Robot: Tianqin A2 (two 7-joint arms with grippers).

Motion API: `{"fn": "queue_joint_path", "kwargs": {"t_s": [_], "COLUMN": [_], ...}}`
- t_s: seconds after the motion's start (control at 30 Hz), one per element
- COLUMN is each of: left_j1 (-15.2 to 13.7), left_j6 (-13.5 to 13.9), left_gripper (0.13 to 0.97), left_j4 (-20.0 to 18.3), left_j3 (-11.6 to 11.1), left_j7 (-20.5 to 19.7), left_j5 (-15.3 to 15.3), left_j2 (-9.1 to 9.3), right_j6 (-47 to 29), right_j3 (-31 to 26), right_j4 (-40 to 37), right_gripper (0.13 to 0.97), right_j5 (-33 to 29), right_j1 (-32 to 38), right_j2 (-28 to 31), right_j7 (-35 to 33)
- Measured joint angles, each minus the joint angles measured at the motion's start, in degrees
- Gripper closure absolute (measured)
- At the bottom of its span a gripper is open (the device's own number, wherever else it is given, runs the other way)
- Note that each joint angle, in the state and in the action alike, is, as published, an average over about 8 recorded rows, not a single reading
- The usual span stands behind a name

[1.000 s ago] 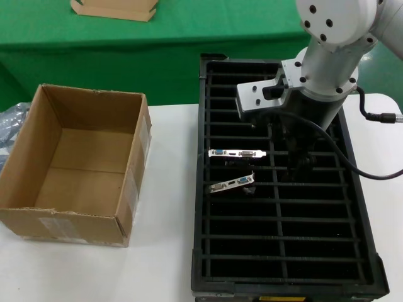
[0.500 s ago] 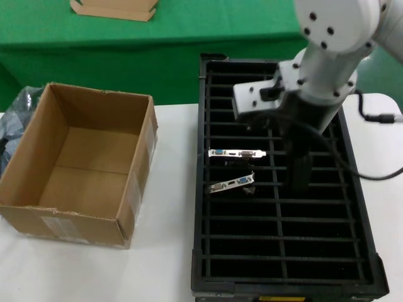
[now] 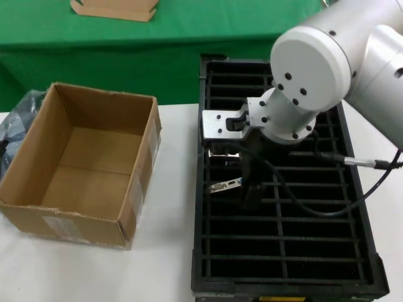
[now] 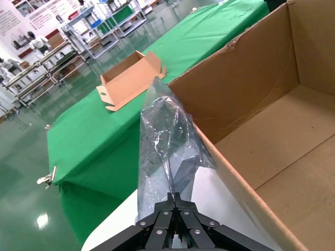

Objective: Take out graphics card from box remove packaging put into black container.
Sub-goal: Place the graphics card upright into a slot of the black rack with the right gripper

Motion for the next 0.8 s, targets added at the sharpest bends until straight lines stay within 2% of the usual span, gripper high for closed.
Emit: {"fn": "queue_joint_path", "kwargs": {"t_s": [0.33, 0.6, 0.73, 0.8], "left_j1": [0.2, 0.4, 0.4, 0.4], "left_j6": [-0.1, -0.3, -0.4, -0.4], "left_gripper": [0.958, 0.958, 0.958, 0.958], "left_j4": [-0.1, -0.1, -0.1, -0.1], "left_j3": [0.2, 0.3, 0.3, 0.3], "left_j7": [-0.4, -0.6, -0.6, -0.6], "left_j5": [0.1, 0.2, 0.2, 0.2], "left_j2": [-0.26, -0.31, -0.36, -0.4], "right_j6": [3.5, 6.4, 6.5, 6.4], "right_j3": [4.1, 6.6, 7.6, 8.1], "right_j4": [1.4, 1.3, 1.7, 1.8], "right_gripper": [0.478, 0.661, 0.661, 0.703], "right_j5": [-5.2, -10.8, -12.7, -13.4], "right_j1": [-4.4, -6.9, -7.9, -8.4], "right_j2": [-0.4, -0.6, -0.5, -0.5], "right_j7": [0.4, 0.0, -0.1, -0.1]}}
